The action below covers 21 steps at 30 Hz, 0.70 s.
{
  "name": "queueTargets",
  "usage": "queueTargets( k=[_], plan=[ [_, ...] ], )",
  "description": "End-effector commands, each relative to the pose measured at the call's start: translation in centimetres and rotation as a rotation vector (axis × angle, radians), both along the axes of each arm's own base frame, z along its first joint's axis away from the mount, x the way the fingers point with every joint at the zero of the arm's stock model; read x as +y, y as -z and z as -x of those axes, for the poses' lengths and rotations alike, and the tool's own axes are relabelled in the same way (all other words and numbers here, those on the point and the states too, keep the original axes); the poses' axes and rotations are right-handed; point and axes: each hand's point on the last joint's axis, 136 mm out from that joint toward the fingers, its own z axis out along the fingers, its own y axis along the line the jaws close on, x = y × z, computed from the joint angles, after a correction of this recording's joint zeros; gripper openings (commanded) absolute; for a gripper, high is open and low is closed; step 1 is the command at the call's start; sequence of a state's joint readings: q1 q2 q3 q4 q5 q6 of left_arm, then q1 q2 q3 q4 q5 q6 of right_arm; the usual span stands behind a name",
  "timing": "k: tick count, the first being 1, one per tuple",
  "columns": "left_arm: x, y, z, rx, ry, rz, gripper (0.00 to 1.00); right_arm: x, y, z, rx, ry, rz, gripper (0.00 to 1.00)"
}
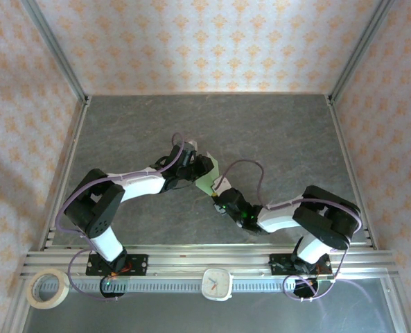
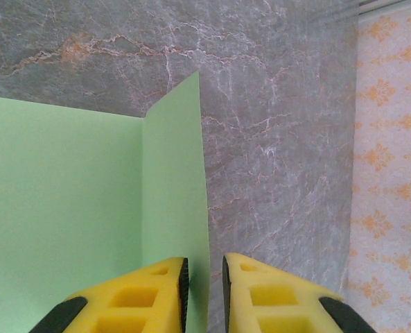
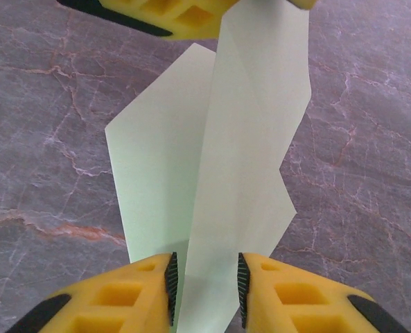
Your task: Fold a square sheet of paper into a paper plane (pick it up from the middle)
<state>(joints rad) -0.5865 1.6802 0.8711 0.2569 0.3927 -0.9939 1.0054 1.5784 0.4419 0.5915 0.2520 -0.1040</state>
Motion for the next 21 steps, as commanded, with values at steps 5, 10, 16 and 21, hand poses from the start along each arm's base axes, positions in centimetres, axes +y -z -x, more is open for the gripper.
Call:
queueTargets(
  k=[5,10,16,21],
  plan=[
    [0.4,0.3,-0.2,-0.001,-0.002,-0.011,0.23,0.1,-0.4,-0.3,-0.020,0.019,-0.007,0.19],
    [0.8,0.2,-0.3,-0.003,-0.008,-0.018,0.25,0.0,-0.3,-0.1,-0.017,0.008,-0.015,0.13],
    [1.4,0.3,-0.6,-0.002,-0.019,-0.024,0.26,0.1,-0.1,-0.1,-0.009,0.008,-0.020,0.08],
    [1.9,0.7,-0.6,0.005,-0.027,-0.034,0.31,0.1,-0.1,0.0,-0.014,0.006,-0.024,0.09]
  ],
)
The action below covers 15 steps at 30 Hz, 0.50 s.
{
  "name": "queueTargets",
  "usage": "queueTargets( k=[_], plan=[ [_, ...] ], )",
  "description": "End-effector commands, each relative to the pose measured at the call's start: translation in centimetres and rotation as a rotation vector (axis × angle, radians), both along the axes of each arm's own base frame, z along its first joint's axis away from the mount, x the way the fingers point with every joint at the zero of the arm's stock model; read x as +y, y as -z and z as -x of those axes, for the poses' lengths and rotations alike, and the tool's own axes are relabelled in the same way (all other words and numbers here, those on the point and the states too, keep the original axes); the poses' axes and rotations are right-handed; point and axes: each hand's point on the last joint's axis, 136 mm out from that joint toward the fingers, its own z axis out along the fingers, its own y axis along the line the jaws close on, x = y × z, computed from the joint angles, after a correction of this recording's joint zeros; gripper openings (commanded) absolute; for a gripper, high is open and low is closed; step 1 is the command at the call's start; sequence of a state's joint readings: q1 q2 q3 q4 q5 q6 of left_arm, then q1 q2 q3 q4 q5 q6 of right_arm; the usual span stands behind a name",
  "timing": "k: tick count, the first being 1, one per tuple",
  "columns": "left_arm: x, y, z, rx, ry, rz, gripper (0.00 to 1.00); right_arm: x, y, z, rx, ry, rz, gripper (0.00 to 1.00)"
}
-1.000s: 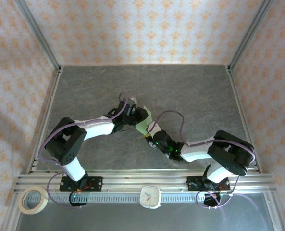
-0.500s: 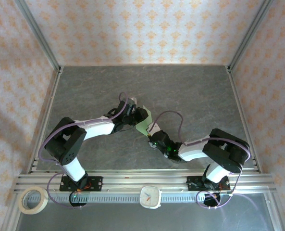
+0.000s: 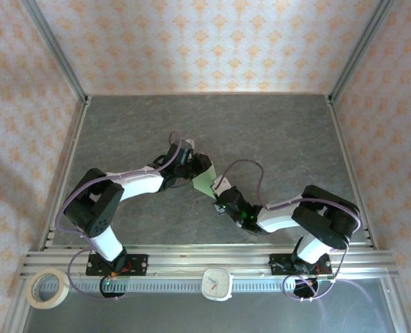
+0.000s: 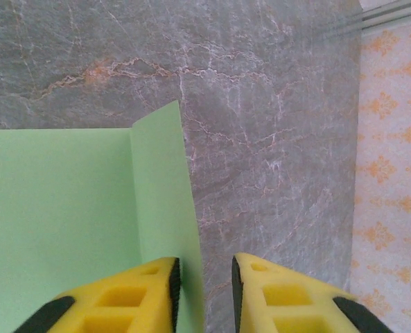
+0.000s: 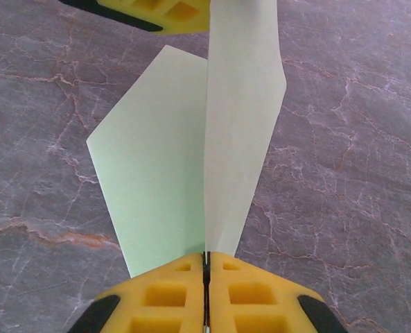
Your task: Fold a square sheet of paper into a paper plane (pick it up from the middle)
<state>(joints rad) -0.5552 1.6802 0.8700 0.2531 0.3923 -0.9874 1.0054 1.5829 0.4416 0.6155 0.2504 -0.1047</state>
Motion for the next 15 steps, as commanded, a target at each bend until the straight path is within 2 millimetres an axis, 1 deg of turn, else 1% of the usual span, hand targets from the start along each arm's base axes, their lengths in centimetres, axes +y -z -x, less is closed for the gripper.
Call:
queueTargets(
  k=[1,4,8,10,15],
  plan=[
    [0.97,0.79,0.15,0.009,-0.003,-0.032,0.32,-0.13,0.18,0.06,-0.006,0.008,-0.009,0.09],
    [1.59,1.09,-0.13,0.016,-0.017,-0.033,0.37,-0.17,0.32,0.09,-0.007,0.005,-0.001,0.09],
    [1.83,1.33,-0.58,0.024,-0.009,-0.019,0.36,-0.10,0.35,0.09,-0.007,0.003,-0.003,0.11],
    [1.83,1.31,-0.68,0.025,-0.004,-0.021,0.34,-0.10,0.30,0.04,-0.009,0.004,-0.004,0.12],
    [1.82,1.25,-0.63,0.022,0.005,-0.023,0.23,0.01,0.45,-0.02,-0.010,0.001,0.005,0.15]
  ],
)
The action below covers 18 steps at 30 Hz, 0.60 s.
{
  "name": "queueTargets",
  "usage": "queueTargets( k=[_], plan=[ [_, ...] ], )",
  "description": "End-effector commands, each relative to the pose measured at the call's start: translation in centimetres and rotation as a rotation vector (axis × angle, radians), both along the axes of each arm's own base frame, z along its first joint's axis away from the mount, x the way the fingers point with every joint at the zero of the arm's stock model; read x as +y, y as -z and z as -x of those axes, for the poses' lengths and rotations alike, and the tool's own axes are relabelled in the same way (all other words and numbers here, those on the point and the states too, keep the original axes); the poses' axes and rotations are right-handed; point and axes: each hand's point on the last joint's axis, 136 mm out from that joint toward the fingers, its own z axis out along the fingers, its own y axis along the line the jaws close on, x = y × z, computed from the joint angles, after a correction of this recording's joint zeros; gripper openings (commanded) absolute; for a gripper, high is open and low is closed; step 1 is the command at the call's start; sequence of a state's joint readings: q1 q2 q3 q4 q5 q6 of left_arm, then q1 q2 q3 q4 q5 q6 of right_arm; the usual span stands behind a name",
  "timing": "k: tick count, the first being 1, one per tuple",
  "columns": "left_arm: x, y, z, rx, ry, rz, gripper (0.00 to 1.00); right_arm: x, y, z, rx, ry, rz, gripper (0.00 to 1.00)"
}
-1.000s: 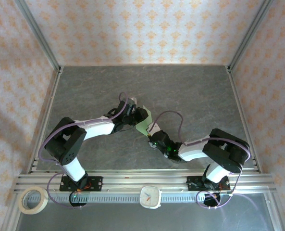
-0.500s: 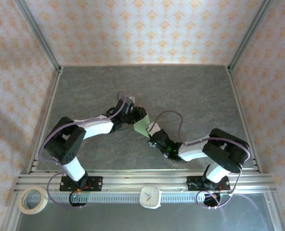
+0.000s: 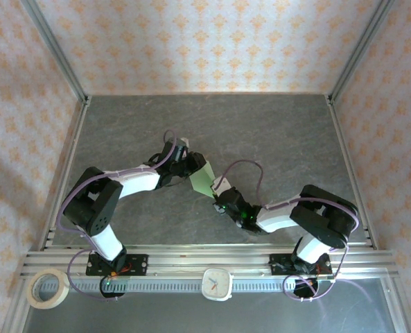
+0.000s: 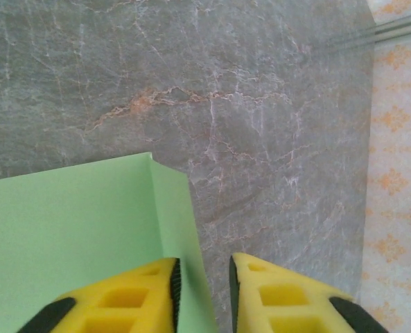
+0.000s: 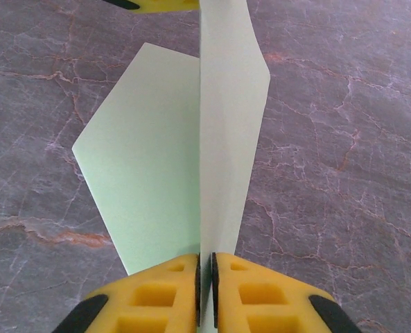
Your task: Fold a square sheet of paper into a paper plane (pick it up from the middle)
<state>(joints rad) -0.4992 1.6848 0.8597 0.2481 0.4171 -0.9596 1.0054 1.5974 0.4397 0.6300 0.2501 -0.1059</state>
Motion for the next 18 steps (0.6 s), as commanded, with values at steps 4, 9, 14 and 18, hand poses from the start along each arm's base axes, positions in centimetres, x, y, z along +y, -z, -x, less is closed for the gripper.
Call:
queueTargets(
  k=[4,9,14,18],
  plan=[
    [-0.13,0.71,0.36,0.016,0.028,-0.010,0.15,0.16,0.14,-0.07,-0.010,-0.001,0.001,0.15],
    [-0.06,0.81,0.41,0.017,0.023,-0.009,0.10,0.30,0.14,-0.06,-0.008,-0.005,-0.001,0.12],
    [-0.03,0.83,0.44,0.017,0.024,-0.010,0.09,0.26,-0.07,-0.10,-0.009,0.000,-0.010,0.12],
    [-0.02,0.88,0.46,0.019,0.024,-0.011,0.09,0.42,-0.35,-0.03,-0.012,-0.006,-0.024,0.10]
  ],
)
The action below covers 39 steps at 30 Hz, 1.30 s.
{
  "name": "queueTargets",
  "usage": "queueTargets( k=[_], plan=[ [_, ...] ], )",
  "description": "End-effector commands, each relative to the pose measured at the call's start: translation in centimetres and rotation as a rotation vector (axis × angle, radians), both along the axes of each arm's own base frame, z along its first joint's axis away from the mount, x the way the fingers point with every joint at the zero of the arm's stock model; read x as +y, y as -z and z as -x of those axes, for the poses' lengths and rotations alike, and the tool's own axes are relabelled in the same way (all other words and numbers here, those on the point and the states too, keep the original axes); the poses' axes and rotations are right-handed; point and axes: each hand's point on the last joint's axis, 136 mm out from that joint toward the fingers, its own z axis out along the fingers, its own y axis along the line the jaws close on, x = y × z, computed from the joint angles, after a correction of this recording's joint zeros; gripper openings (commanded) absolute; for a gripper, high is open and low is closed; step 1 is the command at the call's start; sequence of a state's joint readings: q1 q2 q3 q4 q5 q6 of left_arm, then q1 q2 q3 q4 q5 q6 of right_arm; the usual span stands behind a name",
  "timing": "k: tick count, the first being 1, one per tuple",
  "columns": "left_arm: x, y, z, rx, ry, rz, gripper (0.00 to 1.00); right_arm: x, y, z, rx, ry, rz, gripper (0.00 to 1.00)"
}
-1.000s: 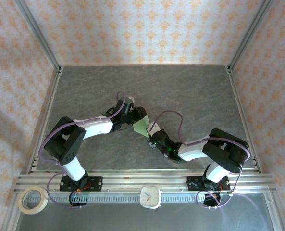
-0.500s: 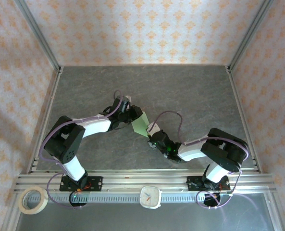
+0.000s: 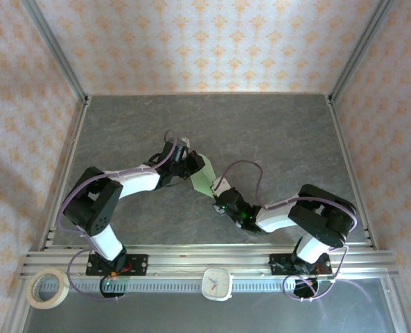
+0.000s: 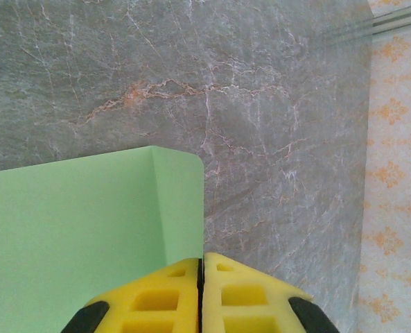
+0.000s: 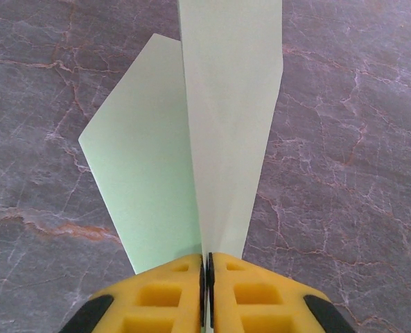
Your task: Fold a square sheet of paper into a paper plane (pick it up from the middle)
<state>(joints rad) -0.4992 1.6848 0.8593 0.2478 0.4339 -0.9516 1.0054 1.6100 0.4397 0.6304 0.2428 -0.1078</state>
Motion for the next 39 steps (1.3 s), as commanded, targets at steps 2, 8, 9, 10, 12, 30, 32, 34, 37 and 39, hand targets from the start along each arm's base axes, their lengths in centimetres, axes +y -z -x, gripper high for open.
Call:
queueTargets(
  k=[2,8,9,10,12,30,32,34,37,39],
  plan=[
    [0.22,0.85,0.26,0.016,0.005,-0.016,0.09,0.46,-0.76,-0.15,-0.019,-0.001,-0.035,0.07],
    [0.30,0.74,0.23,0.013,-0.001,-0.016,0.09,0.59,-0.45,-0.02,-0.004,-0.003,-0.041,0.00],
    [0.34,0.73,0.23,0.013,-0.002,-0.017,0.09,0.59,-0.40,0.02,-0.001,-0.004,-0.043,0.00],
    [0.37,0.71,0.20,0.012,-0.004,-0.019,0.09,0.63,-0.34,0.05,0.002,-0.004,-0.046,0.00],
    [0.45,0.68,0.16,0.012,-0.008,-0.020,0.09,0.74,-0.25,0.08,0.008,-0.006,-0.046,0.00],
    [0.45,0.67,0.32,0.011,-0.008,-0.011,0.07,0.90,-0.28,-0.63,-0.003,0.008,-0.040,0.15],
    [0.44,0.66,0.37,0.011,-0.007,-0.010,0.07,0.87,-0.42,-0.74,-0.010,0.012,-0.041,0.15],
    [0.48,0.63,0.36,0.011,-0.008,-0.009,0.06,0.76,-0.42,-0.80,-0.013,0.019,-0.038,0.14],
    [0.51,0.70,0.36,0.011,-0.009,-0.012,0.06,0.77,-0.53,-0.78,-0.015,0.017,-0.043,0.11],
    [0.49,0.74,0.38,0.013,-0.009,-0.011,0.06,0.76,-0.61,-0.74,-0.014,0.017,-0.047,0.12]
  ],
)
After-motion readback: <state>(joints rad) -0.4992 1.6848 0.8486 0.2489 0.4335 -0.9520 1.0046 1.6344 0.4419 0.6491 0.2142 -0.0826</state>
